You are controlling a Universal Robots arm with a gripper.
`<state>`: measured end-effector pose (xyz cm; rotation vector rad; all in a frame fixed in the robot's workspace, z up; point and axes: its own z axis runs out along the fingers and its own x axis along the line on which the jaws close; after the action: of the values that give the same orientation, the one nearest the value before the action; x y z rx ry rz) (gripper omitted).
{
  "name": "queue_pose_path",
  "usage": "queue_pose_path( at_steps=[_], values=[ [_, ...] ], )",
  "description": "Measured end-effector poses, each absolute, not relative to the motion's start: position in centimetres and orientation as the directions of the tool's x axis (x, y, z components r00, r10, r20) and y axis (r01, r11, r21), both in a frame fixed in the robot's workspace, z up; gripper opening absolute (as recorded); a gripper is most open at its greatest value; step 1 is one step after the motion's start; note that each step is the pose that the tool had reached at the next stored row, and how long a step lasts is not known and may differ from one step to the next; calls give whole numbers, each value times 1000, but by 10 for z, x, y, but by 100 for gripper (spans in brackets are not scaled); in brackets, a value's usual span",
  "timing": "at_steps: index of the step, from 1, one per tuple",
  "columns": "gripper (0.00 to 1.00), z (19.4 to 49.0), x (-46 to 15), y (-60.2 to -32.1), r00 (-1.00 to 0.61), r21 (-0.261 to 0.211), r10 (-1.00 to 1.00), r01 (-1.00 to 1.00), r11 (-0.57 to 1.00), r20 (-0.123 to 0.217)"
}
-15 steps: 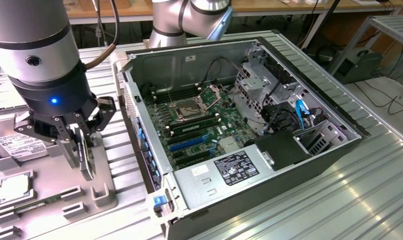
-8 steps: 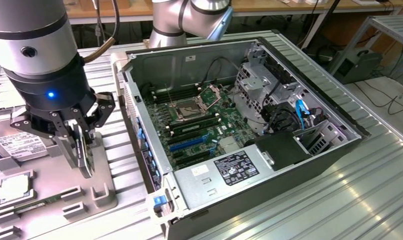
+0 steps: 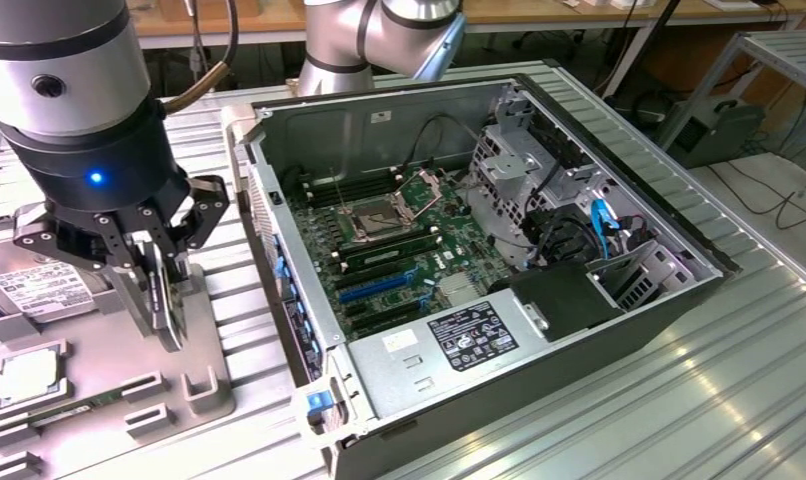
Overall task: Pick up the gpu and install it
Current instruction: 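Pick up the gpu and move the gpu toward the slot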
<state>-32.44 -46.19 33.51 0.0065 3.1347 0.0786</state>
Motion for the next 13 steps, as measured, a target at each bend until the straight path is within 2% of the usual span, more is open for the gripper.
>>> queue_pose_path(
  at_steps=[13],
  values=[
    [27, 345, -324, -462, -1000, 50, 4, 4, 999, -6]
  ],
)
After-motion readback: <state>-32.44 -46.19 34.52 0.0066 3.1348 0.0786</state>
